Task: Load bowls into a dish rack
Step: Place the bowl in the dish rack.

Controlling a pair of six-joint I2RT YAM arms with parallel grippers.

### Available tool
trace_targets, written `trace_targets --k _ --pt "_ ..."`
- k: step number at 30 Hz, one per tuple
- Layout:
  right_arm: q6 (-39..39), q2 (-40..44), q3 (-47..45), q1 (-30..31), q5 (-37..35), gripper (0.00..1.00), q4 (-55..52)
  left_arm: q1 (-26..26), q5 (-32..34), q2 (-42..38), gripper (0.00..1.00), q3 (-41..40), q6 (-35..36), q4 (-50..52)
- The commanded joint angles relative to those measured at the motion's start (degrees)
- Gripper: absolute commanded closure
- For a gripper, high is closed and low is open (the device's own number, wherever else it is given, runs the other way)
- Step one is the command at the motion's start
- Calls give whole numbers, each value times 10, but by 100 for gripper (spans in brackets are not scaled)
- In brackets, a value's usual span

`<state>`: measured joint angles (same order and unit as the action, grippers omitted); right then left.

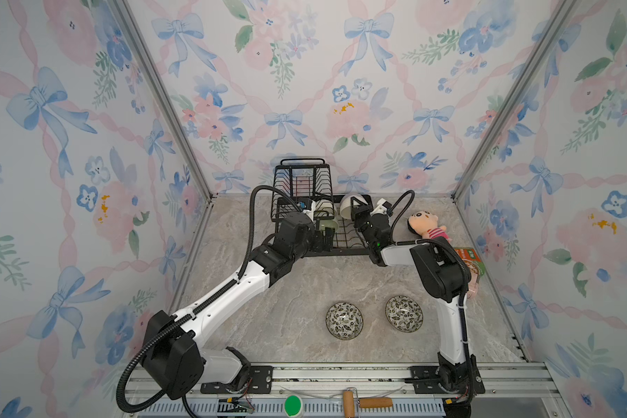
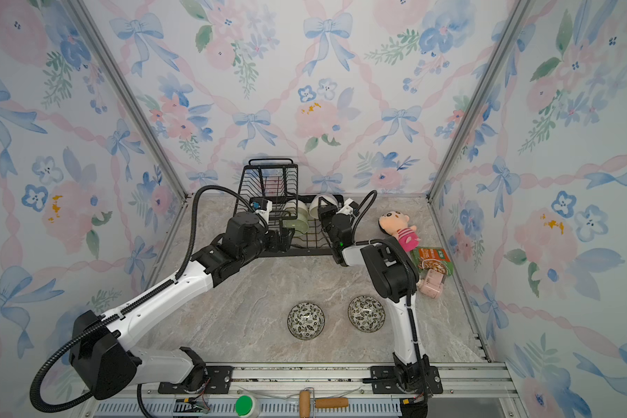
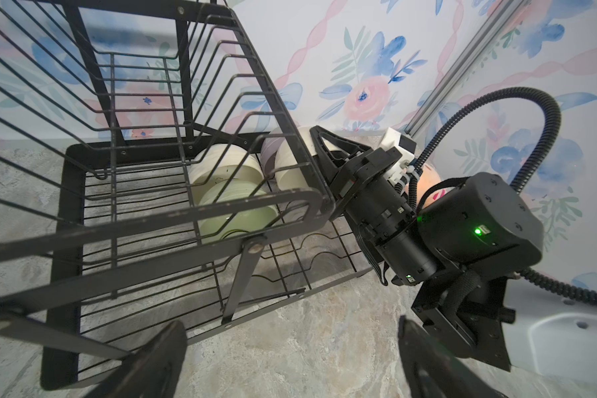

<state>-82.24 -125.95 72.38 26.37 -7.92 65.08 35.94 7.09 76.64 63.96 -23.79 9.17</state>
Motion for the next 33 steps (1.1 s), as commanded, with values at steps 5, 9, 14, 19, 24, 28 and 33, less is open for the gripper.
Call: trace_targets --k 5,9,14,19,24,28,33 --pt "-9 -24 38 7 -30 100 19 -11 -11 -13 2 -2 19 3" --pt "-1 -36 44 7 -24 100 19 -15 -11 -15 2 -4 21 4" --pt "6 -51 42 5 -13 100 27 -21 -12 -17 2 -6 22 4" --pt "16 -63 55 3 23 100 32 -24 -12 -18 2 -9 24 3" --pt "29 -74 71 3 52 100 20 -26 -12 -18 2 -8 26 4" --pt "36 -72 65 2 60 100 7 -28 -12 -19 2 -9 28 4" --pt "32 -67 49 -2 59 100 -1 -31 -12 -19 2 -9 29 3"
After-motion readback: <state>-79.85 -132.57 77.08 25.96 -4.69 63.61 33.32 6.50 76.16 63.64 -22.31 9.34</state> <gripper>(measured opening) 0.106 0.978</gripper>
